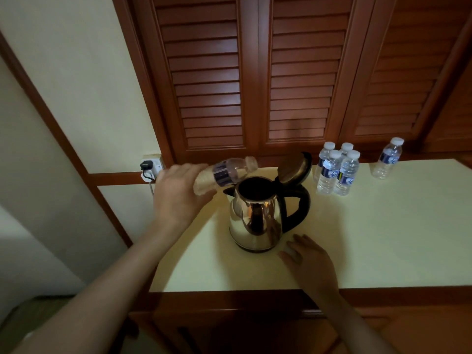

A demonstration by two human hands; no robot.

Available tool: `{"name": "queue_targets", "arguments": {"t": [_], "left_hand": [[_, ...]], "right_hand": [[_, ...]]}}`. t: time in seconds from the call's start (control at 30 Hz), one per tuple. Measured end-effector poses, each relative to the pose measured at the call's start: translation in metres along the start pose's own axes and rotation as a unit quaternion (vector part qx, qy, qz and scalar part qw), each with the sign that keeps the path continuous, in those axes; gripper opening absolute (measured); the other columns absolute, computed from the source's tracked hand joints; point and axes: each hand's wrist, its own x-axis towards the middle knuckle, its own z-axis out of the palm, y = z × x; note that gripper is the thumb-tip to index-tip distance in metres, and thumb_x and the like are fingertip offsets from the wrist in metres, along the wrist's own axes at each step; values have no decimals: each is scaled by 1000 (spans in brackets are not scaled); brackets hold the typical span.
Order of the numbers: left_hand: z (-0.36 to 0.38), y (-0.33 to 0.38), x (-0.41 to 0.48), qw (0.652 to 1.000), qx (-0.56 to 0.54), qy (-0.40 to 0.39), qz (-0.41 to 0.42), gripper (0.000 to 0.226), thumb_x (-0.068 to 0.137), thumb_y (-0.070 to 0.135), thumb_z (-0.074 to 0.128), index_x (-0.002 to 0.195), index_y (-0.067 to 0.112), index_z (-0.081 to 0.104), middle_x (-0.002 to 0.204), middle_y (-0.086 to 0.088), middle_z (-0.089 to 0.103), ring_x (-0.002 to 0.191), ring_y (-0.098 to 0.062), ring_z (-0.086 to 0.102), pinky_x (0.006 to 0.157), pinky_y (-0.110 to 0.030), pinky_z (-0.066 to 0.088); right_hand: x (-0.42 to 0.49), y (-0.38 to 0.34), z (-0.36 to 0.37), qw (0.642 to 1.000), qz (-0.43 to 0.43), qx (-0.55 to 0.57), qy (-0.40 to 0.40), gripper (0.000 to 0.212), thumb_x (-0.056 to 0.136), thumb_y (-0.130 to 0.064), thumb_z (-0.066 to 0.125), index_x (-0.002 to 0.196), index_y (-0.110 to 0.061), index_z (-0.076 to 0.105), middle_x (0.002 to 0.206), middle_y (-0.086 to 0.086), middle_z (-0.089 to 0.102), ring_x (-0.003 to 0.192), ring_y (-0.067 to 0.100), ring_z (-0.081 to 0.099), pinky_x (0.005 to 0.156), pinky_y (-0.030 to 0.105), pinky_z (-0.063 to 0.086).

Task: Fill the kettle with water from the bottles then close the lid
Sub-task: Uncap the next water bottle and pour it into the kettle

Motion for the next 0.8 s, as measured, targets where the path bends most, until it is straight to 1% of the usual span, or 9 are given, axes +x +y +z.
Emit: {"name": "queue_targets", "arguments": {"t": [0.1, 0.17, 0.27, 0.33, 0.43, 0.53, 0.63, 0.73, 0.8], "left_hand": [[8, -1, -34, 984, -130, 10, -123, 55, 69, 40, 90, 117, 22, 70, 105, 6, 73, 91, -13, 66, 78, -35, 54], [14, -1, -58, 968, -167, 8, -187, 58, 71, 46, 87, 119, 20, 70, 105, 8, 74, 90, -7, 67, 77, -29, 57], [24, 2, -91, 949, -204, -17, -241, 53, 70, 51, 85, 112, 20, 70, 95, 12, 73, 84, 1, 66, 73, -26, 58], [29, 8, -108, 936, -239, -33, -255, 44, 70, 45, 87, 105, 24, 71, 86, 14, 72, 79, 1, 66, 69, -16, 54], [38, 19, -126, 923, -277, -47, -263, 32, 71, 31, 90, 96, 23, 71, 76, 7, 69, 77, -5, 65, 63, -9, 48], [53, 23, -140, 918, -290, -58, -264, 32, 71, 24, 92, 84, 25, 62, 71, 9, 61, 80, 1, 65, 68, -5, 48], [64, 23, -148, 916, -299, -75, -257, 33, 73, 27, 91, 97, 24, 68, 85, 14, 68, 93, 7, 64, 71, -6, 49], [70, 19, -150, 909, -312, -88, -263, 37, 74, 28, 89, 106, 24, 70, 93, 18, 71, 97, 8, 64, 74, -13, 54], [72, 16, -151, 914, -301, -97, -254, 38, 75, 30, 88, 108, 25, 69, 95, 18, 72, 96, 7, 64, 76, -23, 59]], "right_hand": [[2, 2, -2, 999, -9, -44, 3, 35, 85, -53, 64, 103, -24, 75, 114, -2, 70, 114, 21, 59, 100, 31, 43], [2, 2, -4, 998, 19, -60, 11, 39, 84, -60, 58, 98, -28, 73, 103, -5, 65, 103, 20, 56, 90, 33, 42], [1, 4, -2, 991, 21, -129, -18, 55, 90, -74, 32, 96, -35, 70, 101, -11, 62, 100, 17, 50, 83, 32, 37], [0, 5, -1, 986, 13, -163, -34, 60, 90, -76, 24, 97, -37, 69, 103, -15, 62, 102, 16, 48, 78, 30, 31], [-1, -3, -8, 986, 28, -163, -27, 48, 88, -71, 37, 95, -36, 68, 100, -12, 63, 98, 18, 48, 73, 30, 28], [0, -12, -12, 987, 17, -157, -12, 39, 88, -63, 49, 94, -31, 70, 96, -8, 65, 95, 21, 51, 71, 30, 31], [-2, -17, -16, 997, 24, -76, 24, 29, 82, -47, 73, 95, -21, 72, 91, 1, 65, 89, 26, 57, 73, 36, 45], [-2, -16, -16, 999, 20, -36, 7, 33, 86, -44, 65, 103, -16, 70, 98, 1, 64, 93, 24, 55, 81, 39, 51], [-4, -19, -16, 1000, 16, -8, 18, 31, 83, -35, 72, 103, -12, 70, 96, 3, 65, 91, 24, 57, 79, 33, 51]]}}
